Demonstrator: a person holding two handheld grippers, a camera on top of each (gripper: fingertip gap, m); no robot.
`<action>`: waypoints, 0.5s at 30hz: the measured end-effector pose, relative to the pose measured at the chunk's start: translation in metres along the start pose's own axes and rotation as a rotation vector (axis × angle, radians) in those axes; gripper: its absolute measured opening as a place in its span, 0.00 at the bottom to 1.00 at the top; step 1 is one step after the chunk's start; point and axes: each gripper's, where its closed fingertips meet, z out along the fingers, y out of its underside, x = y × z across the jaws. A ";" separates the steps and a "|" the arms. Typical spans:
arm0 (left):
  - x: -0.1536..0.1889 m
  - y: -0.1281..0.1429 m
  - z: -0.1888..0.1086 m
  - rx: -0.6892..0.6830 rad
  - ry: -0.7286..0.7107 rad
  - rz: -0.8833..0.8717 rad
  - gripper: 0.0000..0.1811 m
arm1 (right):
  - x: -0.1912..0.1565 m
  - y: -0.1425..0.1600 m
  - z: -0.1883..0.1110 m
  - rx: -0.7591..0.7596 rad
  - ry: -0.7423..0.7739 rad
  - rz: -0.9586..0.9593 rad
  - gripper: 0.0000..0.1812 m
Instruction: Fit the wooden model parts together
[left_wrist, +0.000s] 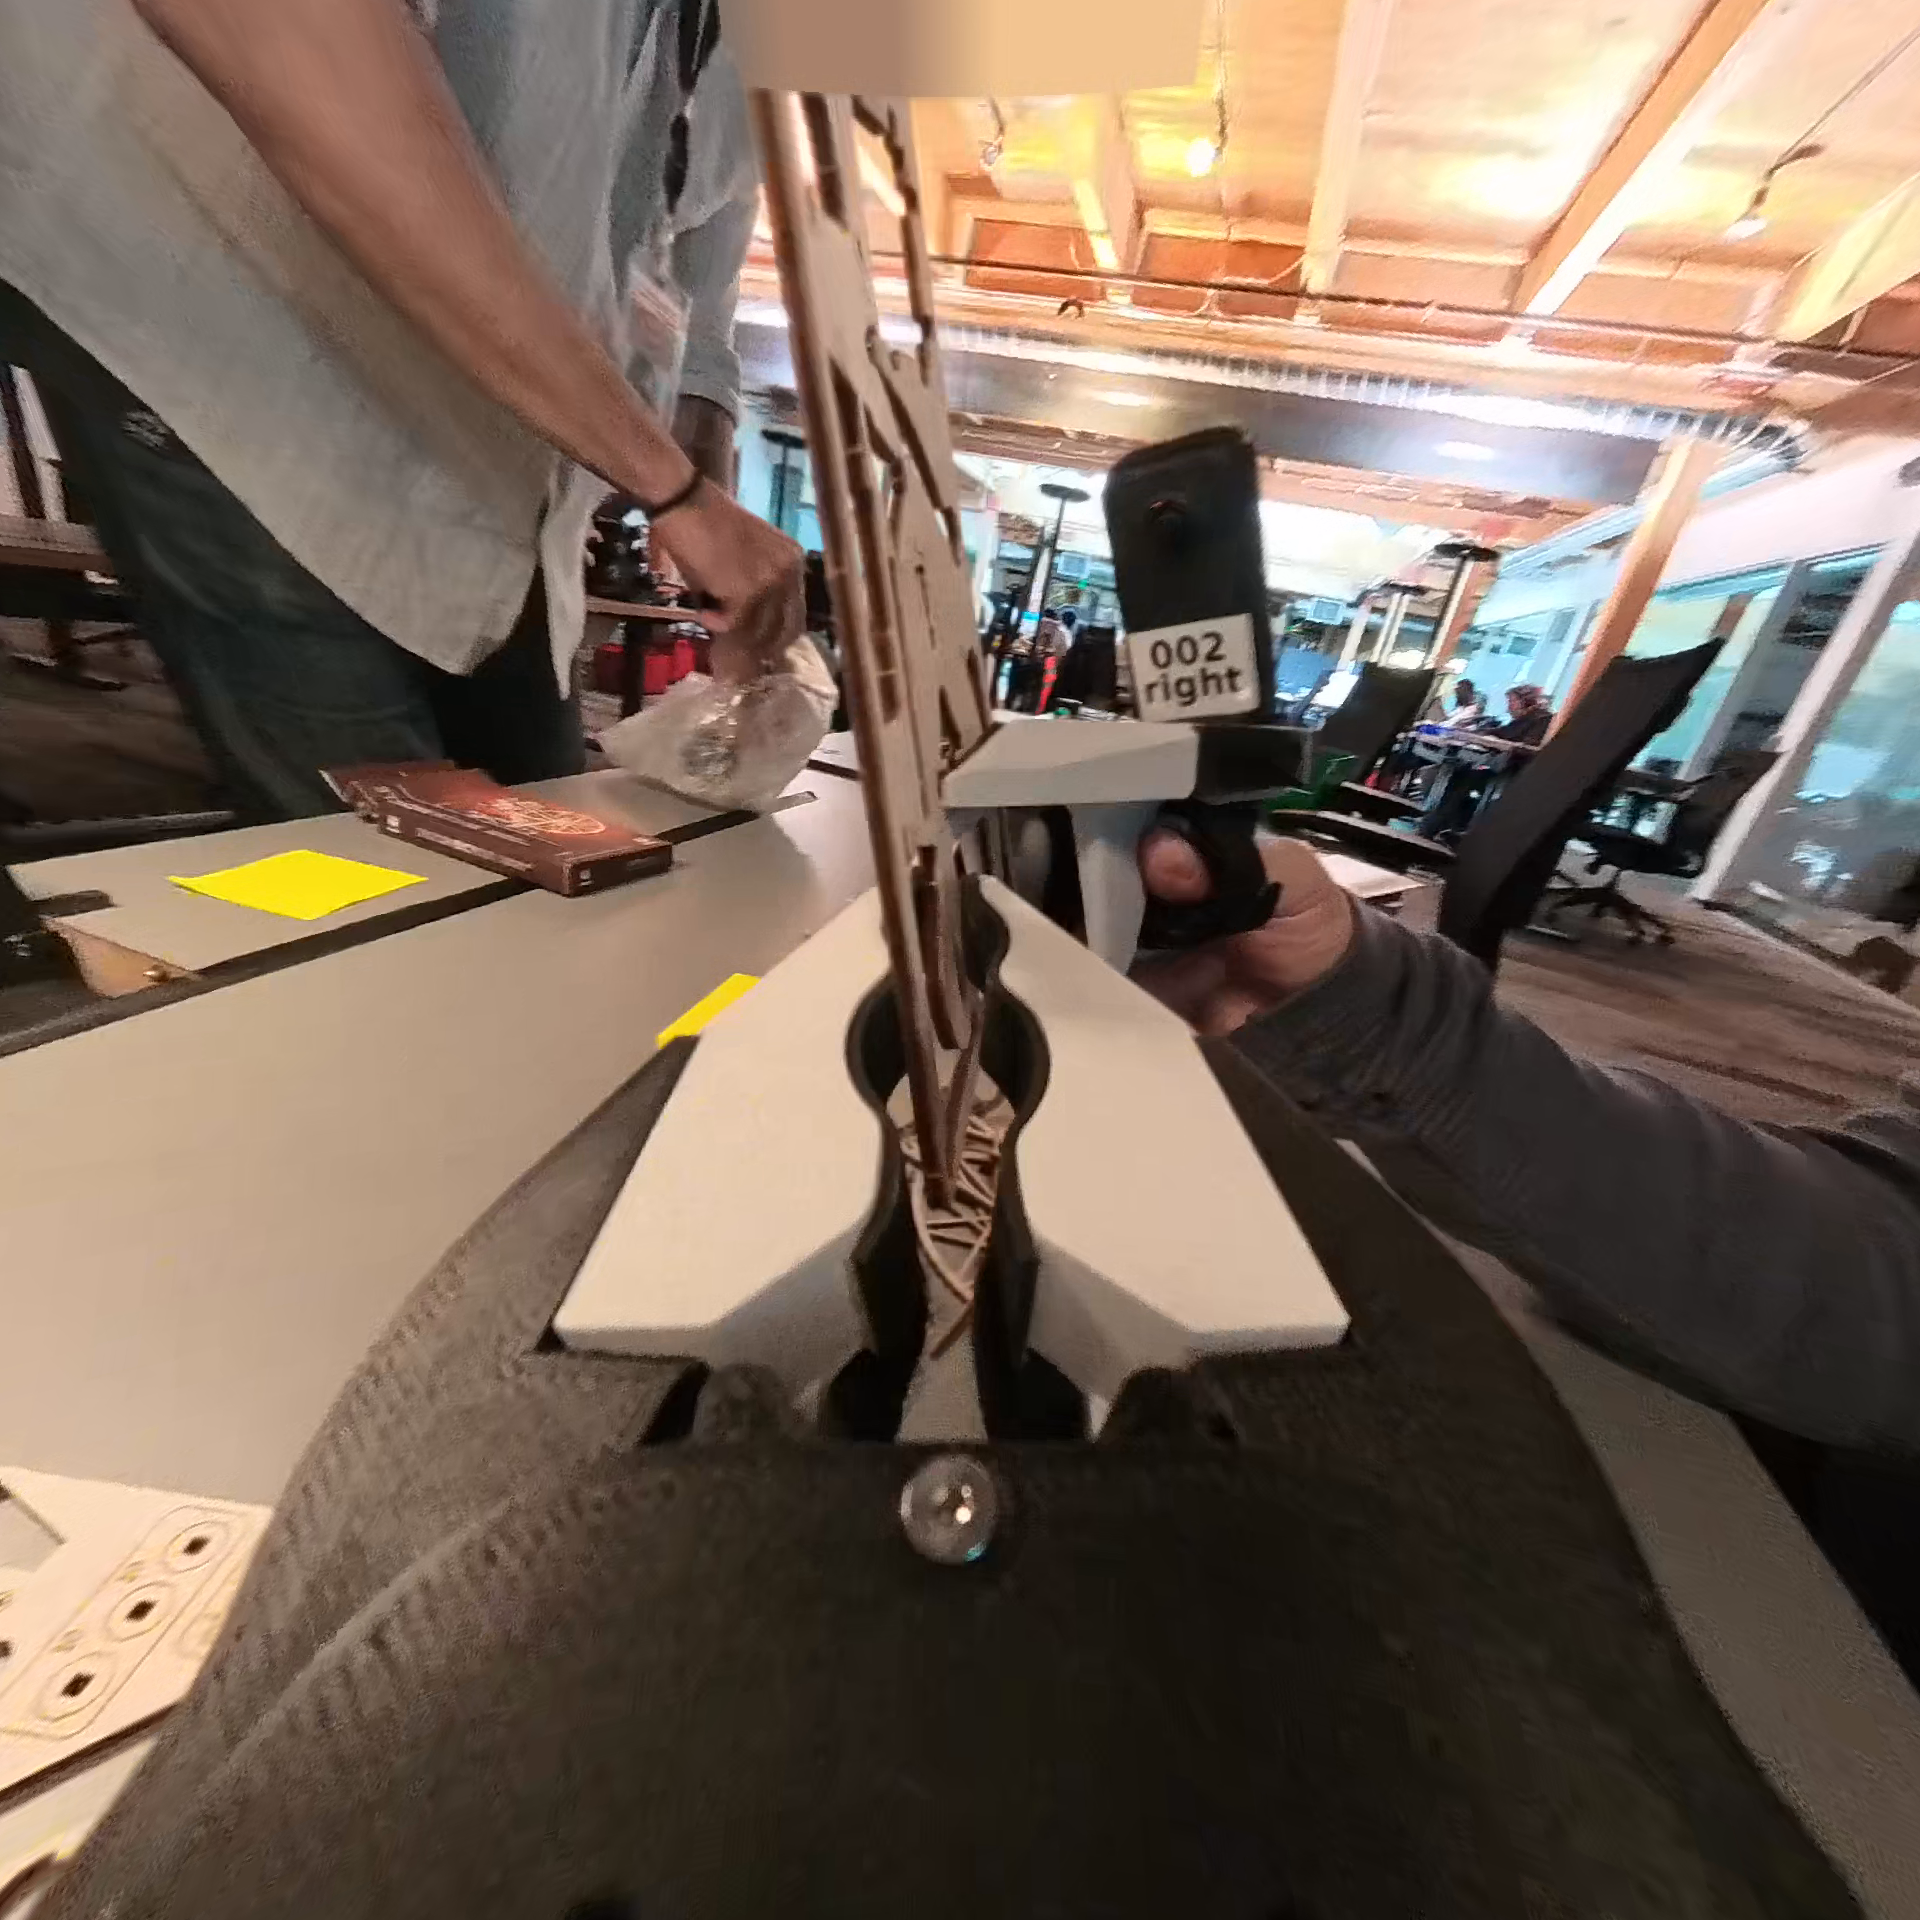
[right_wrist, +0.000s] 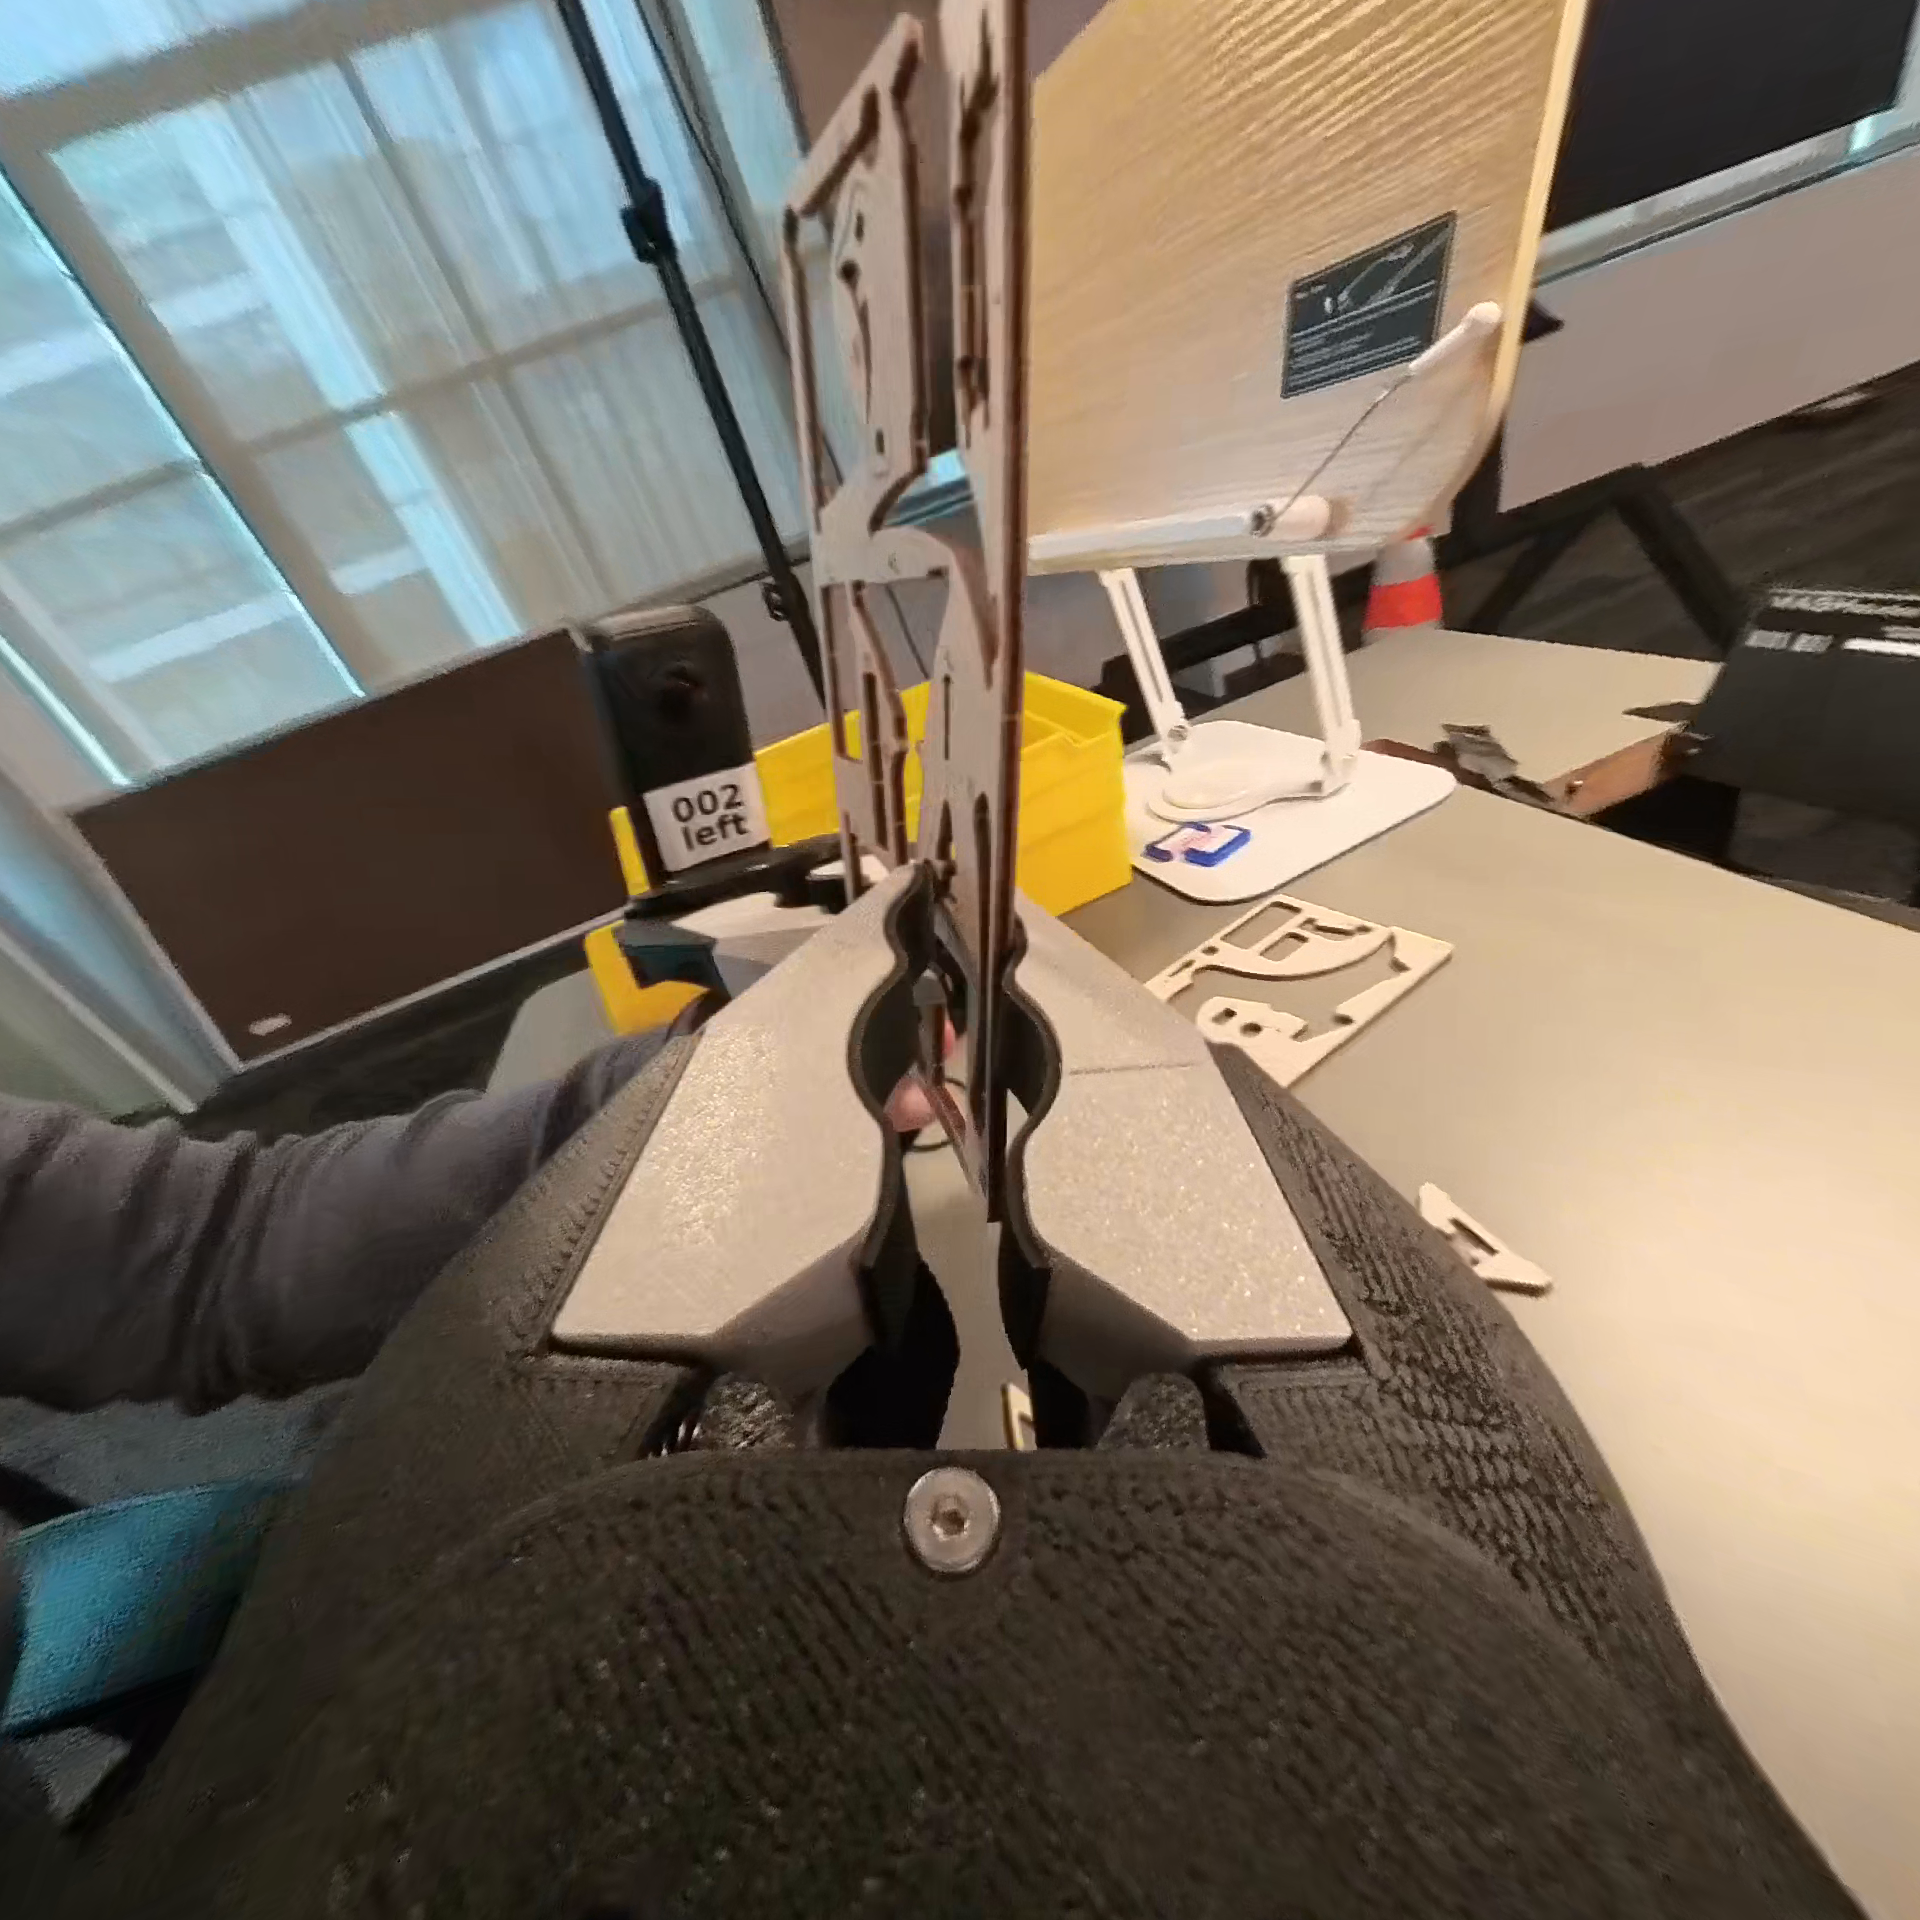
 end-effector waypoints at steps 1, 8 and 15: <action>-0.001 0.000 0.000 0.000 -0.017 0.010 0.02 | 0.001 0.000 0.001 -0.004 0.021 -0.012 0.03; -0.006 0.002 -0.004 -0.043 -0.037 0.053 0.02 | 0.005 0.002 0.005 -0.012 0.053 0.041 0.06; -0.007 0.006 -0.002 -0.049 -0.004 -0.019 0.01 | 0.014 -0.001 -0.005 0.013 0.067 0.051 0.10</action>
